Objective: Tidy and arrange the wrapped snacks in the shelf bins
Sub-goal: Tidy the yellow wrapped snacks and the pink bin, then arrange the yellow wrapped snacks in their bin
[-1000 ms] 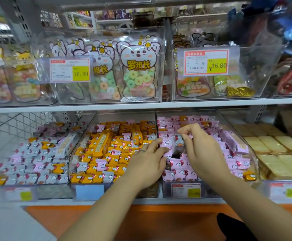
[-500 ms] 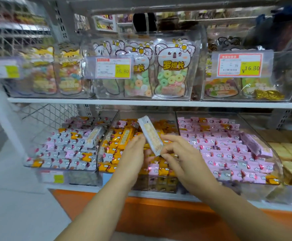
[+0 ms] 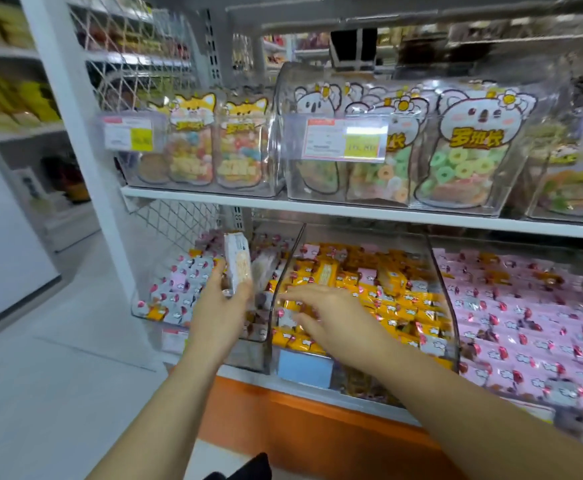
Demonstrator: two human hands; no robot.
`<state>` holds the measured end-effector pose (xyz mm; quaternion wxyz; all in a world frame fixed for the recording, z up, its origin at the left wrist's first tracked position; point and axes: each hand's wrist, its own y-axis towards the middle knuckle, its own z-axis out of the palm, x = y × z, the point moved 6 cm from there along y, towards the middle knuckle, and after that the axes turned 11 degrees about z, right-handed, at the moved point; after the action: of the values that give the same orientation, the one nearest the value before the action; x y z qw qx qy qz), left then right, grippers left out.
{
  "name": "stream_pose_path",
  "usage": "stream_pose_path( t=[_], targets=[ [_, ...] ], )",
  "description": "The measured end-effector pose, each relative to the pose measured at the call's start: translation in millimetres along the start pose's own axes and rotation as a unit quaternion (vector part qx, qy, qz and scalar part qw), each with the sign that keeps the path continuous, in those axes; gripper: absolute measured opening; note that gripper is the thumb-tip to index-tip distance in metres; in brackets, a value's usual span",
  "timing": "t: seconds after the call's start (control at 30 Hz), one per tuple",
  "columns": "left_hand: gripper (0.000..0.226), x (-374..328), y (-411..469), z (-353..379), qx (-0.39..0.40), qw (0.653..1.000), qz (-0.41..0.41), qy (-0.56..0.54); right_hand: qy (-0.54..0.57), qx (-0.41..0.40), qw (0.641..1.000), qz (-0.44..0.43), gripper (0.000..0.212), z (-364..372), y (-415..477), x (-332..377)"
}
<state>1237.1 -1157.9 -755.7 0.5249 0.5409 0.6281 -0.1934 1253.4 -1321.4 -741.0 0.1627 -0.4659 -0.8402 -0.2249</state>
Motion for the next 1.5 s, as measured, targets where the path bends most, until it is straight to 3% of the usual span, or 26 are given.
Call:
stream_pose_path(
  t=[0.17, 0.53, 0.77, 1.0, 1.13, 1.27, 1.5],
  targets=[
    [0.048, 23, 27, -20, 0.005, 0.991, 0.021, 0.131, -0.103, 0.071, 0.992, 0.012, 0.043, 29, 23, 2],
    [0.046, 42, 42, 5, 0.090, 0.944, 0.087, 0.306, -0.100, 0.085, 0.991, 0.017, 0.046, 31, 29, -4],
    [0.025, -4, 15, 14, 0.003, 0.929, 0.232, 0.288, -0.081, 0.051, 0.995, 0.009, 0.042, 7, 6, -11],
    [0.023, -48, -19, 81, 0.072, 0.914, 0.308, 0.254, -0.087, -0.044, 0.995, 0.035, 0.026, -44, -41, -52],
    [0.024, -65, -36, 120, 0.157, 0.899, 0.333, 0.236, -0.158, -0.093, 0.977, 0.105, 0.019, -74, -62, -93],
    [0.029, -73, -53, 157, 0.249, 0.872, 0.354, 0.227, -0.240, -0.040, 0.958, 0.150, 0.023, -88, -75, -117],
    [0.031, -65, -57, 184, 0.296, 0.855, 0.336, 0.259, -0.320, 0.015, 0.934, 0.156, 0.024, -73, -69, -122]
  ],
)
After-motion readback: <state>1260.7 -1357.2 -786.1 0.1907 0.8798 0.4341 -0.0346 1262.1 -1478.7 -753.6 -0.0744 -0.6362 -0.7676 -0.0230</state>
